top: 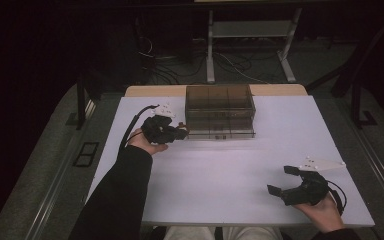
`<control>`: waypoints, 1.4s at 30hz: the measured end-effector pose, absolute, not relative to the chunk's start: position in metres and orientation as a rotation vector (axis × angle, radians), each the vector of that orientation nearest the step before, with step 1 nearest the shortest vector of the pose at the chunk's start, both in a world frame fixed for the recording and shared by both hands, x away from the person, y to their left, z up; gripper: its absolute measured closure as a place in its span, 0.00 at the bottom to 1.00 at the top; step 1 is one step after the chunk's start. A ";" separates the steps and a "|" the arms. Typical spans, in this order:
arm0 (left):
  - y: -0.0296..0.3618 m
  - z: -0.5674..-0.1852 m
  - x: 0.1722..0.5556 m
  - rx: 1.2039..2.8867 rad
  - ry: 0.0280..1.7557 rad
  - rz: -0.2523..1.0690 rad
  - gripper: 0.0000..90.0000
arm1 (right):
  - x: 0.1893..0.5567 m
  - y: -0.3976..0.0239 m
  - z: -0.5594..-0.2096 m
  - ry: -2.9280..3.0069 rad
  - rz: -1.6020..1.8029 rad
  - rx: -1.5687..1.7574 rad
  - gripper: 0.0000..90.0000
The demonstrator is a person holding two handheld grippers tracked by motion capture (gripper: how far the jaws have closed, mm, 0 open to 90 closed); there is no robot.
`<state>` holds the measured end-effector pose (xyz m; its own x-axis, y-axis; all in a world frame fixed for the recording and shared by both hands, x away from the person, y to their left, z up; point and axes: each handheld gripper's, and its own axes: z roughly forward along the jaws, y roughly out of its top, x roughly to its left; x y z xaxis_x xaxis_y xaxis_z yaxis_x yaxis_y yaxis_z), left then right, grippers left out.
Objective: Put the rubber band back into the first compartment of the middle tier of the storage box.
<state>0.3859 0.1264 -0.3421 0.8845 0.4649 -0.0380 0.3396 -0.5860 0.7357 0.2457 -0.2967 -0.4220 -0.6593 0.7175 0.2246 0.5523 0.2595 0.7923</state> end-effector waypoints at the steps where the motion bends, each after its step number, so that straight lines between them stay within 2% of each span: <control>1: 0.126 -0.341 0.387 2.251 0.576 0.204 0.94 | 0.246 -0.297 -0.422 2.343 1.356 1.196 0.00; 17: 0.102 -0.332 0.405 2.254 0.538 0.221 0.94 | 0.246 -0.296 -0.422 2.346 1.356 1.192 0.00; 42: 0.090 -0.358 0.428 2.232 0.596 0.236 0.94 | 0.246 -0.297 -0.422 2.351 1.356 1.191 0.00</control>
<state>0.4282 0.0899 -0.3583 0.8718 0.4894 -0.0228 0.3406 -0.5721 0.7461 0.2458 -0.2967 -0.4222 -0.6639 0.7133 0.2245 0.5517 0.2645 0.7910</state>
